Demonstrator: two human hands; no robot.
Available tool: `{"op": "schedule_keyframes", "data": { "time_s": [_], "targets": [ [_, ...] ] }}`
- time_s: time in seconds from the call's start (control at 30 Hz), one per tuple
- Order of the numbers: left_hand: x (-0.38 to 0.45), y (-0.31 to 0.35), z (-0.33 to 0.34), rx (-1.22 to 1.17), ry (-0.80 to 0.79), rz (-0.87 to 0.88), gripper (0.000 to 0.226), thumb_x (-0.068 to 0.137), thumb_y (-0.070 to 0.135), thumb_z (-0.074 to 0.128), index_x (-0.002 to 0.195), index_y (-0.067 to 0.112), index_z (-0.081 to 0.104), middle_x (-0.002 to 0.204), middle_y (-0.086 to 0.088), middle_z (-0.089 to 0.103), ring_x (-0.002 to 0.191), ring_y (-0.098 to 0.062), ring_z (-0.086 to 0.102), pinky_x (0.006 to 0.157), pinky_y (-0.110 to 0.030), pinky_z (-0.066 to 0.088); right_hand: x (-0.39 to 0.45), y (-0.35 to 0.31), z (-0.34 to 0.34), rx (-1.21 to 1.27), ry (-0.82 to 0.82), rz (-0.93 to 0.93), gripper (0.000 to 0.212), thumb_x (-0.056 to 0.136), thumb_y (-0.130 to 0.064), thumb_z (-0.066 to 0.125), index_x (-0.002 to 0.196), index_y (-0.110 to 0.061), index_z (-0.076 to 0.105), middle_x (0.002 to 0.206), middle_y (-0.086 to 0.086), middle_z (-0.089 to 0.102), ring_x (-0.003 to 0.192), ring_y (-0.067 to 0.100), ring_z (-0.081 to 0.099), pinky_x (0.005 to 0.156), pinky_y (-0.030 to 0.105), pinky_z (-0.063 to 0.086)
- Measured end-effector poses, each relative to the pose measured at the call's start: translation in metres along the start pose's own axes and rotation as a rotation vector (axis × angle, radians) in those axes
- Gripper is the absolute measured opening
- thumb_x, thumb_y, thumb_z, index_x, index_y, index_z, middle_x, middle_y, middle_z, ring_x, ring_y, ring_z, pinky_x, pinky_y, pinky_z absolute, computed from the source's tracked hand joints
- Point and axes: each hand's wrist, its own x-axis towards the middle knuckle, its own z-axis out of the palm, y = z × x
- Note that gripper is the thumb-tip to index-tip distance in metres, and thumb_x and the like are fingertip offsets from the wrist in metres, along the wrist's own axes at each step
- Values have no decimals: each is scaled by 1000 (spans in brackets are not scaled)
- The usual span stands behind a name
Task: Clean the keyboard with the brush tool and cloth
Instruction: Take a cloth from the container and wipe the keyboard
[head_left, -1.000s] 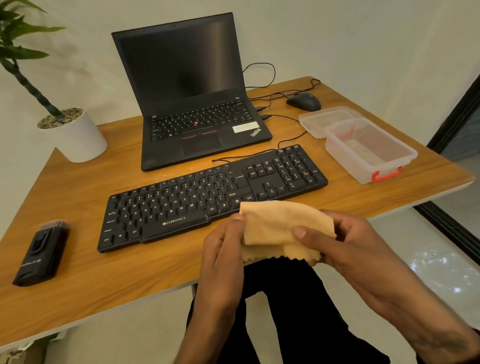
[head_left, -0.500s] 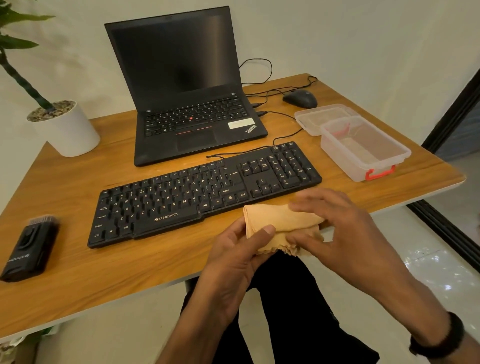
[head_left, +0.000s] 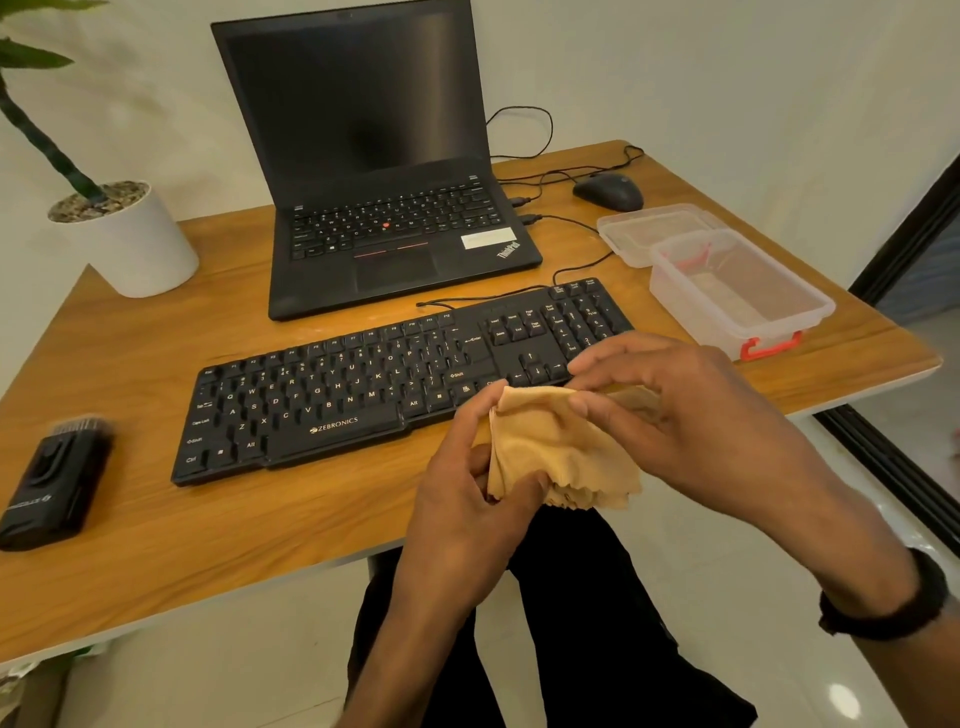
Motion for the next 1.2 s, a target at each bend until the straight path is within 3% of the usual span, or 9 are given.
{"op": "schedule_keyframes", "data": {
  "time_s": [0.1, 0.23, 0.43, 0.7, 0.83, 1.0, 1.1, 1.2],
  "targets": [
    [1, -2, -2, -8, -21, -8, 79, 89, 1, 75, 141, 51, 45, 104, 2, 78, 91, -20, 77, 81, -51, 64, -4, -3, 3, -34, 74, -33, 14, 94, -24, 72, 104, -19, 81, 112, -13, 70, 105, 0, 64, 89, 10, 47],
    [2, -6, -5, -85, -40, -44, 80, 88, -7, 70, 141, 49, 48, 102, -4, 78, 78, -18, 70, 71, -39, 54, -23, -11, 17, -115, 79, -135, 20, 93, -26, 66, 103, -15, 79, 113, -6, 68, 104, 15, 64, 86, 35, 56],
    [1, -6, -6, -101, -6, -49, 78, 84, 1, 78, 139, 50, 52, 104, 1, 77, 88, -12, 71, 74, -25, 56, -56, -15, 47, -110, 20, -160, 19, 96, -28, 64, 106, -20, 77, 118, -9, 66, 110, 10, 62, 87, 33, 57],
    [-4, 1, -9, -189, -65, -103, 67, 95, 0, 65, 137, 51, 53, 113, -1, 77, 97, -19, 76, 77, -33, 59, -57, -7, 57, -234, 38, -131, 19, 94, -28, 66, 106, -17, 76, 126, -3, 66, 119, 16, 60, 86, 38, 60],
    [-4, 0, -12, -229, -81, -126, 66, 98, -6, 56, 132, 51, 60, 112, -8, 77, 98, -26, 73, 86, -42, 58, -59, -3, 57, -273, -9, -145, 34, 84, -37, 77, 113, -20, 72, 135, -1, 61, 128, 21, 55, 89, 39, 60],
    [-2, -4, -14, -397, -72, -200, 43, 98, -7, 50, 114, 19, 79, 118, -20, 73, 100, -28, 69, 97, -43, 52, -61, 12, 60, -306, 15, -162, 44, 79, -21, 86, 120, -20, 70, 140, 2, 59, 134, 26, 53, 92, 44, 59],
    [2, -3, -15, -484, -11, -220, 26, 91, 12, 61, 106, 7, 81, 117, -22, 73, 98, -28, 72, 89, -36, 58, -64, 26, 65, -296, 40, -160, 54, 79, -20, 87, 129, -20, 67, 144, 1, 58, 135, 26, 53, 98, 47, 57],
    [1, 2, -16, -453, 11, -215, 47, 81, 45, 72, 105, 5, 81, 109, -20, 76, 91, -26, 74, 84, -36, 61, -67, 35, 71, -256, 76, -201, 48, 87, -21, 77, 134, -17, 66, 148, 3, 56, 139, 25, 50, 106, 48, 51]
  ]
}}
